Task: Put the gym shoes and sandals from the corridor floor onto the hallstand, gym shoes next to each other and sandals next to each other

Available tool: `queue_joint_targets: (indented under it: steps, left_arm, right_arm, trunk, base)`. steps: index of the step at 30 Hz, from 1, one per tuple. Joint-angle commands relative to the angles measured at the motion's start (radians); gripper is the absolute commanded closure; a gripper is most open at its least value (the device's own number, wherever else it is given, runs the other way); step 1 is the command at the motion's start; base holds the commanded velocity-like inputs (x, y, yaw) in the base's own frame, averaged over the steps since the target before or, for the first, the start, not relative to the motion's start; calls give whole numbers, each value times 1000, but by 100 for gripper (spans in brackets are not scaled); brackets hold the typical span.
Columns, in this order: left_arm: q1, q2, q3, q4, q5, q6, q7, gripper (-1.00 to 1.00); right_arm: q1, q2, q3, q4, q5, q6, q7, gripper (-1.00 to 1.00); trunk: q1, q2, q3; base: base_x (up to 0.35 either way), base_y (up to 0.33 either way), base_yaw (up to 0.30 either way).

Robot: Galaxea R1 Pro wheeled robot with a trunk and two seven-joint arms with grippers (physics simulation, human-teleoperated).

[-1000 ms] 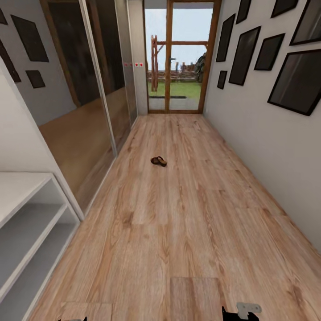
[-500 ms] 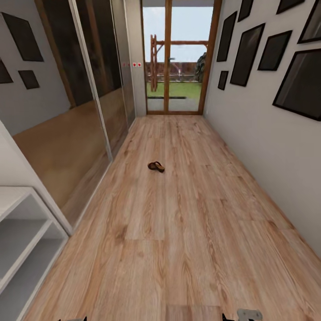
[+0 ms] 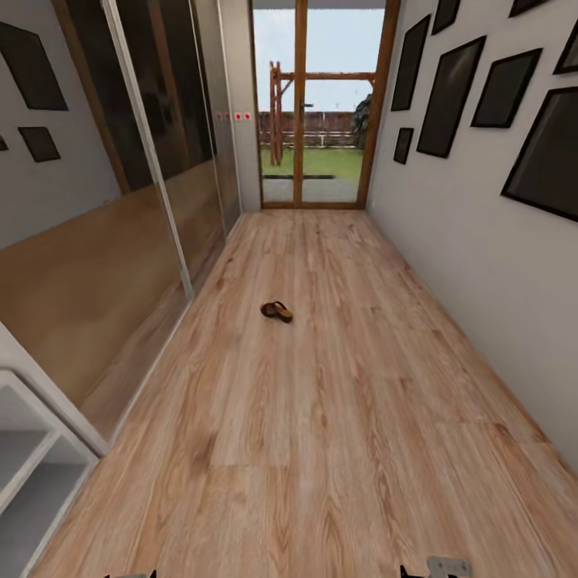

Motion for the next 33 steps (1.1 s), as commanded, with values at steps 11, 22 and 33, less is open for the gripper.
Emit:
queue_joint_targets:
  steps: [11,22,33]
  left_arm:
    - [-1,-1,6,1,3,-1,-10,-100]
    - [-1,-1,5,1,3,-1,-10,-100]
    - [-1,-2,5,1,4,-1,-10,-100]
  right_arm:
    - [-1,0,-5,2,11,-3,-5,-100]
    - [-1,0,-5,2,11,-3,-5,-100]
    - [-1,0,-5,2,11,-3,-5,-100]
  trunk:
    - [0,0,-1]
    - [0,0,-1]
    - [0,0,-1]
  base:
    - [339,-85,0]
    - [339,-85,0]
    - [339,-85,0]
